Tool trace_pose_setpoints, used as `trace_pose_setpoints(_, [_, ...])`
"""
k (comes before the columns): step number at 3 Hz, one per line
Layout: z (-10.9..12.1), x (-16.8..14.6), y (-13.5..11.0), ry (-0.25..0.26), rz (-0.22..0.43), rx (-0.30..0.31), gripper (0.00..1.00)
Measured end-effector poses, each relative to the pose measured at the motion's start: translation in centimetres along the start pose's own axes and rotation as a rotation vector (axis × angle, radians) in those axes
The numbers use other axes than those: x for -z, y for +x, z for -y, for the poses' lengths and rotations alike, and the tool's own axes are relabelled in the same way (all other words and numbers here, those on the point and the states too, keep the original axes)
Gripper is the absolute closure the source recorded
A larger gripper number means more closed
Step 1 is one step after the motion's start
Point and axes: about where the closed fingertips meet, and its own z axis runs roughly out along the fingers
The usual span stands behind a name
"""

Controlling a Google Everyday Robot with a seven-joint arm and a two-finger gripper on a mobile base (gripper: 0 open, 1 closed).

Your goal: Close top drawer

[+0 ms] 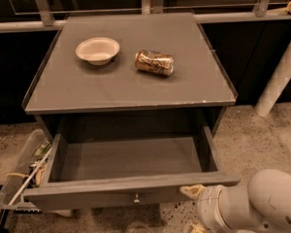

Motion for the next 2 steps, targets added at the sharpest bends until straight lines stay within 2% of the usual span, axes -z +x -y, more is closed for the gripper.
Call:
trace_pose_setpoints(1, [2.9, -0.6, -2.6, 0.029, 0.072, 0.055, 0.18])
trace_pose_setpoints(2, [6.7, -0.7, -5.0, 0.061, 0.142, 0.110, 0.42])
